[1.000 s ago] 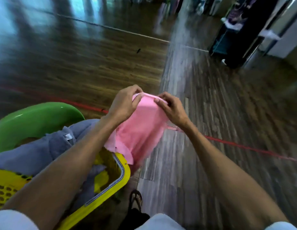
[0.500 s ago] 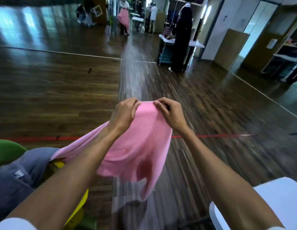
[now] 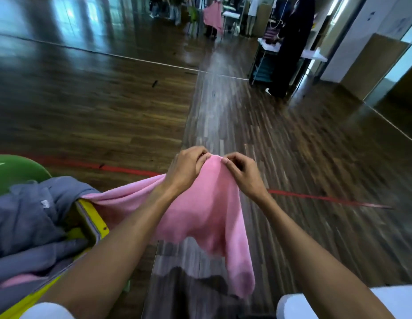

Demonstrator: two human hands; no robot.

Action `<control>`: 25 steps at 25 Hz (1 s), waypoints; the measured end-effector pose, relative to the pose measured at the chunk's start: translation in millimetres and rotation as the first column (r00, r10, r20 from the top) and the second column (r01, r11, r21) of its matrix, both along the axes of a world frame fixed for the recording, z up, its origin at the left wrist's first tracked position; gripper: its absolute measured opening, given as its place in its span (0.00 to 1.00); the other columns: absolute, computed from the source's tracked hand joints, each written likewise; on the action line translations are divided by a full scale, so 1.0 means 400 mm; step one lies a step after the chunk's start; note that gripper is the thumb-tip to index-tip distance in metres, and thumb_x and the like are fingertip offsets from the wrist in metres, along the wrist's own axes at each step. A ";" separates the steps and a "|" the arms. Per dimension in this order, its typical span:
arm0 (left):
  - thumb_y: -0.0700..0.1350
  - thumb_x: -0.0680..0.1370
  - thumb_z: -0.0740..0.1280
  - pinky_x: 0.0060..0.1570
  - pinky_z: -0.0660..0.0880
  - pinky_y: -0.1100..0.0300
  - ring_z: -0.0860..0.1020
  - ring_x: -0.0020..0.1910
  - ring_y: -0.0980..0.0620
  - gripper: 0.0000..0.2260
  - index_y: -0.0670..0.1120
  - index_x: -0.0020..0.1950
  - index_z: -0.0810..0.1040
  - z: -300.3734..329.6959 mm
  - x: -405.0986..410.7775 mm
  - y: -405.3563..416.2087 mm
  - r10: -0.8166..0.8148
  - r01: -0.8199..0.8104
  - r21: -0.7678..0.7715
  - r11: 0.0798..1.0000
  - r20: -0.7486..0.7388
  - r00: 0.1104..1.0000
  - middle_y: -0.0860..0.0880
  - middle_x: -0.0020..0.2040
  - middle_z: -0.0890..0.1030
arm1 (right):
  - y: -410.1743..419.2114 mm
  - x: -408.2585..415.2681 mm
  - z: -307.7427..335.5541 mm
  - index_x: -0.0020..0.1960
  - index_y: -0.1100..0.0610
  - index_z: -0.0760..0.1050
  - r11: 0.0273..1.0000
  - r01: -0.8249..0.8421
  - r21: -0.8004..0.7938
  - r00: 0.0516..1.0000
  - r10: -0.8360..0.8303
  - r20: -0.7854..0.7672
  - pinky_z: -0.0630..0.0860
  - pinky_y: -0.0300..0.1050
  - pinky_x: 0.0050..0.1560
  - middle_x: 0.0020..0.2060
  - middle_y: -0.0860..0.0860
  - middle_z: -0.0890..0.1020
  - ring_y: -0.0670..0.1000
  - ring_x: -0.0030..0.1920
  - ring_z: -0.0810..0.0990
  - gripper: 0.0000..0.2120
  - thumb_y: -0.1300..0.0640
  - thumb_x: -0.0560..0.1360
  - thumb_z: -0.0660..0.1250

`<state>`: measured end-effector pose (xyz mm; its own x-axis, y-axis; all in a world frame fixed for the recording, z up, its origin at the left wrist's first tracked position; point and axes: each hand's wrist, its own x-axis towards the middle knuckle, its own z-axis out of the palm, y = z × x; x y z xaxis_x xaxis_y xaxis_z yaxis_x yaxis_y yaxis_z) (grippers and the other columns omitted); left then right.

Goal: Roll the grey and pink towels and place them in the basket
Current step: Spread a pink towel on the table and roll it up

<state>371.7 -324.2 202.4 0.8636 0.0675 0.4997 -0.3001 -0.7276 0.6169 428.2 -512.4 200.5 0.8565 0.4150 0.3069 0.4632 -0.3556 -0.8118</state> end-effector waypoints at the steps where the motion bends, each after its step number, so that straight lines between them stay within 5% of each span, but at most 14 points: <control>1: 0.47 0.80 0.63 0.44 0.73 0.53 0.78 0.41 0.52 0.08 0.46 0.45 0.79 -0.020 -0.016 0.010 0.005 -0.005 -0.013 1.000 -0.012 1.000 0.51 0.41 0.81 | 0.015 -0.014 -0.022 0.47 0.57 0.81 0.999 -0.048 0.002 0.998 0.048 -0.047 0.74 0.42 0.43 0.39 0.54 0.83 0.44 0.39 0.77 0.05 0.58 0.79 0.67; 4: 0.48 0.79 0.64 0.45 0.74 0.55 0.78 0.42 0.54 0.08 0.47 0.46 0.81 -0.064 -0.072 0.070 0.027 -0.030 -0.040 0.999 -0.054 0.998 0.53 0.42 0.82 | 0.084 -0.064 -0.074 0.52 0.58 0.82 0.985 -0.169 0.036 0.972 0.173 -0.159 0.75 0.36 0.48 0.44 0.48 0.85 0.41 0.44 0.80 0.06 0.59 0.79 0.67; 8: 0.50 0.77 0.67 0.43 0.74 0.56 0.79 0.40 0.54 0.07 0.50 0.45 0.83 -0.096 -0.167 0.217 0.155 -0.176 -0.180 0.968 -0.121 0.980 0.52 0.40 0.82 | 0.251 -0.123 -0.093 0.54 0.58 0.83 0.959 -0.242 0.145 0.918 0.275 -0.285 0.76 0.42 0.51 0.47 0.50 0.86 0.50 0.47 0.82 0.09 0.55 0.78 0.69; 12: 0.47 0.75 0.71 0.43 0.74 0.59 0.80 0.40 0.56 0.04 0.49 0.44 0.85 -0.150 -0.269 0.376 0.277 -0.314 -0.274 0.909 -0.167 0.946 0.52 0.39 0.83 | 0.445 -0.188 -0.139 0.58 0.58 0.82 0.934 -0.316 0.167 0.866 0.356 -0.351 0.74 0.36 0.52 0.41 0.43 0.84 0.42 0.46 0.79 0.11 0.56 0.77 0.70; 17: 0.45 0.74 0.73 0.39 0.77 0.56 0.79 0.35 0.59 0.03 0.49 0.40 0.84 -0.270 -0.350 0.586 0.287 -0.420 -0.422 0.803 -0.342 0.895 0.52 0.35 0.83 | 0.671 -0.242 -0.256 0.49 0.58 0.84 0.941 -0.319 0.114 0.859 0.338 -0.385 0.74 0.37 0.49 0.44 0.50 0.86 0.42 0.45 0.80 0.05 0.60 0.77 0.69; 21: 0.42 0.75 0.71 0.51 0.76 0.52 0.80 0.44 0.50 0.04 0.43 0.48 0.83 -0.411 -0.346 0.787 0.491 -0.584 -0.150 0.798 -0.400 0.774 0.47 0.45 0.82 | 0.806 -0.247 -0.392 0.47 0.53 0.85 0.980 -0.186 0.069 0.889 0.198 -0.414 0.77 0.46 0.52 0.43 0.50 0.86 0.51 0.49 0.82 0.05 0.60 0.76 0.70; 25: 0.44 0.75 0.71 0.59 0.70 0.52 0.77 0.55 0.44 0.16 0.41 0.61 0.79 -0.549 -0.297 0.932 0.441 -0.441 0.125 0.889 -0.497 0.748 0.42 0.56 0.78 | 0.922 -0.251 -0.473 0.50 0.59 0.84 0.990 -0.120 0.075 0.871 0.141 -0.471 0.77 0.36 0.47 0.43 0.48 0.85 0.41 0.43 0.82 0.06 0.60 0.77 0.69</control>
<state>252.8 48.7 -17.3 0.8641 0.5033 0.0088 0.4028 -0.7018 0.5876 327.9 -143.7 11.2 0.8424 0.5291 -0.1023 0.0589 -0.2791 -0.9585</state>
